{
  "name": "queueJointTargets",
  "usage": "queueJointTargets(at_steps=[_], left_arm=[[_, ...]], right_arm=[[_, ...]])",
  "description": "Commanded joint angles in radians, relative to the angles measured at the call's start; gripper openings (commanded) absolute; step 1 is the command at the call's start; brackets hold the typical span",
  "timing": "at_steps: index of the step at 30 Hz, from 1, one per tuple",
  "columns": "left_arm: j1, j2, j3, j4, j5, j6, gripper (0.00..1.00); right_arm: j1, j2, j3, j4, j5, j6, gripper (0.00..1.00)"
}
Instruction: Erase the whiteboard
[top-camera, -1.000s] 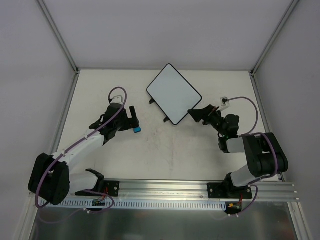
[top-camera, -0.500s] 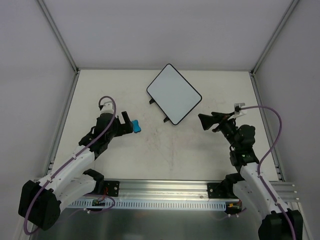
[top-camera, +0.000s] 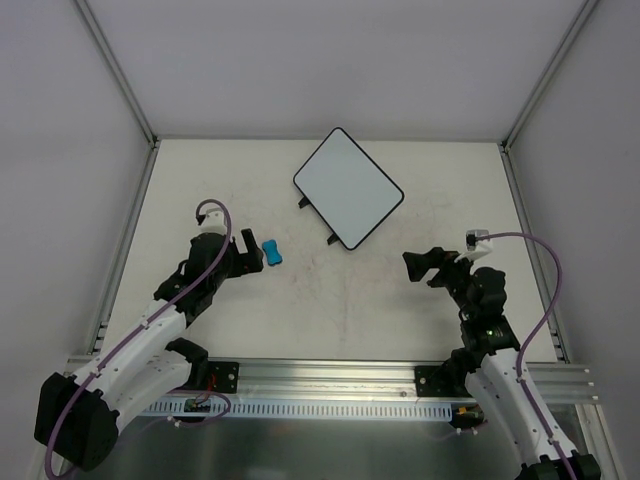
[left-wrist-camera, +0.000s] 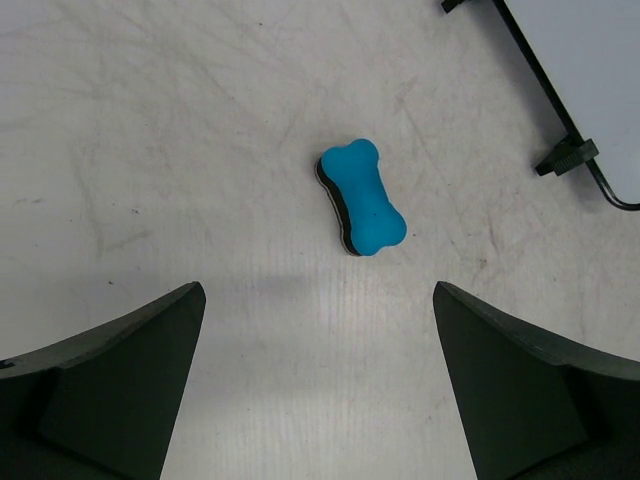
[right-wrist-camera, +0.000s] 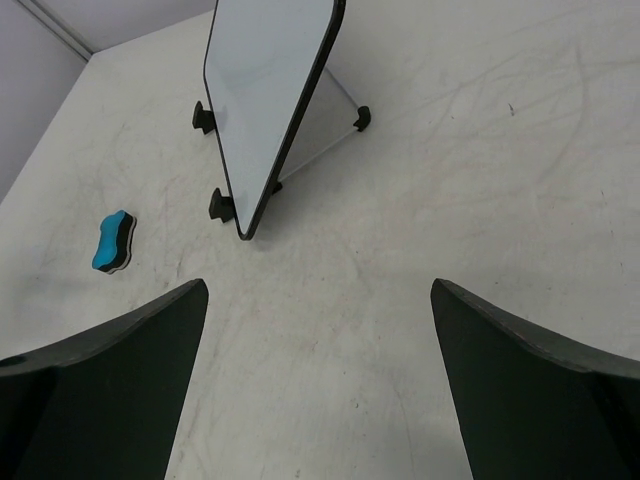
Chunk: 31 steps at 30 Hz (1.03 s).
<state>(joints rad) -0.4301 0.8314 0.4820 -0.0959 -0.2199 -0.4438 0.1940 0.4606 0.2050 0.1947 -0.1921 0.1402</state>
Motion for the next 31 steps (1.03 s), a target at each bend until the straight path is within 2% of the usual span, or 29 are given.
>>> queueJointTargets(at_steps=[1,14,31], left_arm=[[0.010,0.005,-0.005,0.012,-0.039,0.073,0.99],[0.008,-0.017,-0.040,0.021,-0.099,0.053,0.99],[0.008,-0.063,-0.052,0.021,-0.096,0.062,0.99]], right_arm=[[0.012,-0.011,-0.019,0.015,0.031,-0.022,0.99],[0.012,-0.034,-0.039,0.022,0.039,-0.027,0.99],[0.010,-0.043,-0.044,0.023,0.034,-0.030,0.99]])
